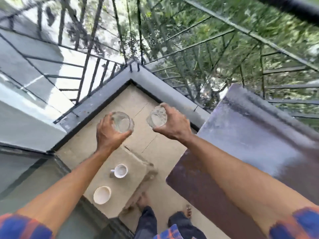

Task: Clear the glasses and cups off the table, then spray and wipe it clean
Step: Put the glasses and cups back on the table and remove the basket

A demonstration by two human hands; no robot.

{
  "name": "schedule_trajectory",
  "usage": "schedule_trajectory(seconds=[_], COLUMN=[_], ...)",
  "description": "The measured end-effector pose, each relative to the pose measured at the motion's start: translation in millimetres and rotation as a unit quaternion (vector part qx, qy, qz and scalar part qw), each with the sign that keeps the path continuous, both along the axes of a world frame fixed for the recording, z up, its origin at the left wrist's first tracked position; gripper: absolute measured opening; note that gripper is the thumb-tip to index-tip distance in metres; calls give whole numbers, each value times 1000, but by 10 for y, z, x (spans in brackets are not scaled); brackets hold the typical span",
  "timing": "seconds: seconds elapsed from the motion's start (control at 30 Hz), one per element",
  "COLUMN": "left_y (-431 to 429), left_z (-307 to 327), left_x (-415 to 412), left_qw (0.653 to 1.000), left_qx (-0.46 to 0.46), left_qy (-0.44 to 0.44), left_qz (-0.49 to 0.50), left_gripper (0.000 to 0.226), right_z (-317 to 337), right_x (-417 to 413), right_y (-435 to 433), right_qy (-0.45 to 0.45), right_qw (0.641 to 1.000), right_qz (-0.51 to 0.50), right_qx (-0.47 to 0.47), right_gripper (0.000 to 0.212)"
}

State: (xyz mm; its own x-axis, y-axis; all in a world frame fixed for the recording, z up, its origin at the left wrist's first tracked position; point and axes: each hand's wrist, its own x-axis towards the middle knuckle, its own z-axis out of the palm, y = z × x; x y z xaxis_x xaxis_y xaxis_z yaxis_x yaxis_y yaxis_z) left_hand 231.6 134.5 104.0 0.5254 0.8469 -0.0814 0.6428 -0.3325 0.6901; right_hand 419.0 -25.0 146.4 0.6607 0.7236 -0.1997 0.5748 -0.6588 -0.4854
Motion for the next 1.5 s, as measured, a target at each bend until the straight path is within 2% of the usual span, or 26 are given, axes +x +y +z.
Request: schedule_trajectory(seconds=[0.07, 0.17, 0.27, 0.4, 0.6, 0.8, 1.03, 1.17, 1.33, 1.5], left_y=[-267, -771, -1330, -1896, -2450, -2642, -2703, -2675, -2631, -2639], left_z=[253, 531, 646, 576, 481, 381, 199, 127, 32, 56], left_x=[463, 1104, 1664, 2217, 2943, 3682, 4383, 4599, 4716, 4717], left_qw=[999, 993, 984, 974, 956, 945, 935, 936, 930, 926], left_qx=[4, 28, 41, 25, 13, 1, 5, 17, 19, 10], left_qy=[-20, -48, -64, -61, -23, 27, 20, 27, 27, 49], left_qz=[-43, -103, -160, -217, -293, -325, -353, -350, -367, -375], left_gripper=[91, 80, 77, 88, 100, 94, 112, 106, 110, 105], right_z=[182, 345, 437, 433, 280, 69, -152, -195, -186, -203], right_x=[335, 793, 1179, 1529, 1926, 2327, 2812, 3004, 3070, 3055], right_y=[-458, -1209, -1996, -2804, -3570, -3800, -3771, -3691, -3604, -3601], right_qy=[-28, -43, -34, -23, -17, -6, 9, 1, 7, 7], right_qw=[999, 993, 984, 970, 951, 930, 912, 913, 921, 922], right_qz=[-41, -111, -172, -242, -309, -366, -409, -408, -390, -386], right_qx=[16, 21, 11, -7, -11, -19, -17, -13, -26, -24], right_gripper=[85, 83, 90, 82, 85, 94, 103, 102, 98, 104])
